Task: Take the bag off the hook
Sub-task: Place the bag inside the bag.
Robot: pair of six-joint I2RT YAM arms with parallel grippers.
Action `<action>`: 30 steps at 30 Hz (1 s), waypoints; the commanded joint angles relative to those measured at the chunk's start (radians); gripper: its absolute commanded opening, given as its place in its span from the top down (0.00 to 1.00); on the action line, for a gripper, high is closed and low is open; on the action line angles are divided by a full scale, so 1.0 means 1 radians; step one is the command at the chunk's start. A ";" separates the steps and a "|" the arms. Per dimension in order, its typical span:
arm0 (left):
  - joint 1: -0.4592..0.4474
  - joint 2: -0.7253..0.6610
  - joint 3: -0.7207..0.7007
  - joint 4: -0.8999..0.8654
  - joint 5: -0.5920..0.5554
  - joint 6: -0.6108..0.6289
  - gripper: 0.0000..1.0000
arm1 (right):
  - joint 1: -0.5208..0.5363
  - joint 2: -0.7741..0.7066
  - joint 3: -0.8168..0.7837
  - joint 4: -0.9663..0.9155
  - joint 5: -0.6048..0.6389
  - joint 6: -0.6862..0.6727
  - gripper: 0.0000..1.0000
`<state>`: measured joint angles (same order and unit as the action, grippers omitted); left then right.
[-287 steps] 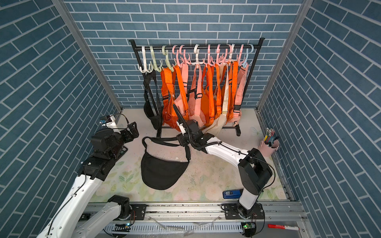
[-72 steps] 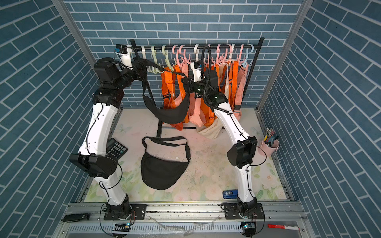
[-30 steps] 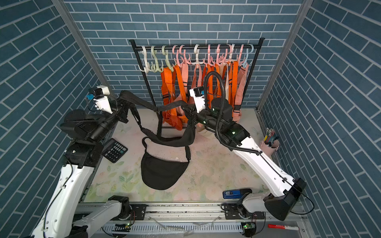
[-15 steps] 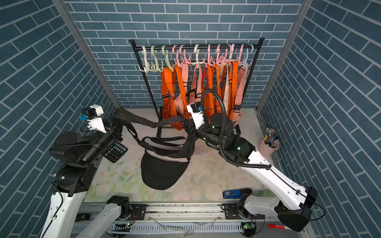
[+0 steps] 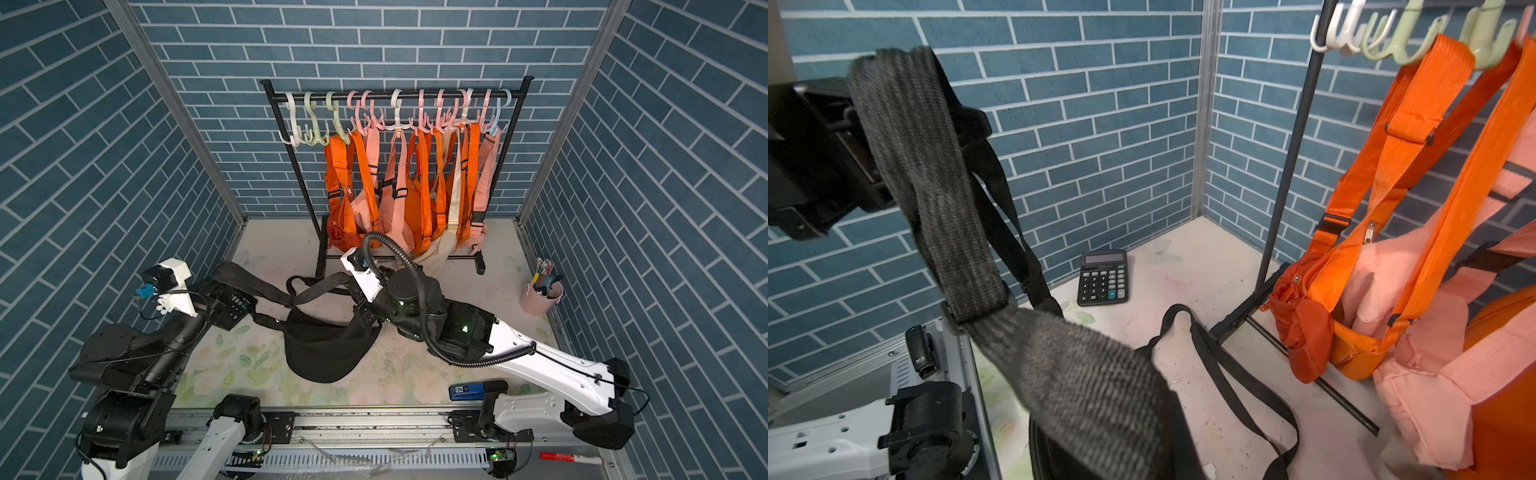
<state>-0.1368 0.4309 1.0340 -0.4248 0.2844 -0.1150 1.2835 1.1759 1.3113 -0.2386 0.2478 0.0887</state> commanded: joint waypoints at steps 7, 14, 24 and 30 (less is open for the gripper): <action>-0.004 -0.122 0.009 -0.161 -0.026 0.011 1.00 | 0.166 0.018 -0.027 0.100 0.241 -0.067 1.00; -0.021 -0.139 0.001 -0.178 -0.097 0.024 1.00 | 0.224 0.085 -0.001 0.086 0.296 -0.081 1.00; -0.020 -0.013 -0.279 0.068 -0.139 -0.098 1.00 | -0.037 0.137 -0.126 0.104 0.142 0.076 1.00; -0.020 0.175 -0.313 0.213 -0.170 -0.186 1.00 | -0.137 0.255 -0.131 0.091 0.032 0.111 1.00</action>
<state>-0.1539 0.5716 0.7284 -0.3523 0.1413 -0.2382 1.1690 1.4006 1.1877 -0.1455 0.3584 0.1516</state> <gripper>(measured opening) 0.047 0.043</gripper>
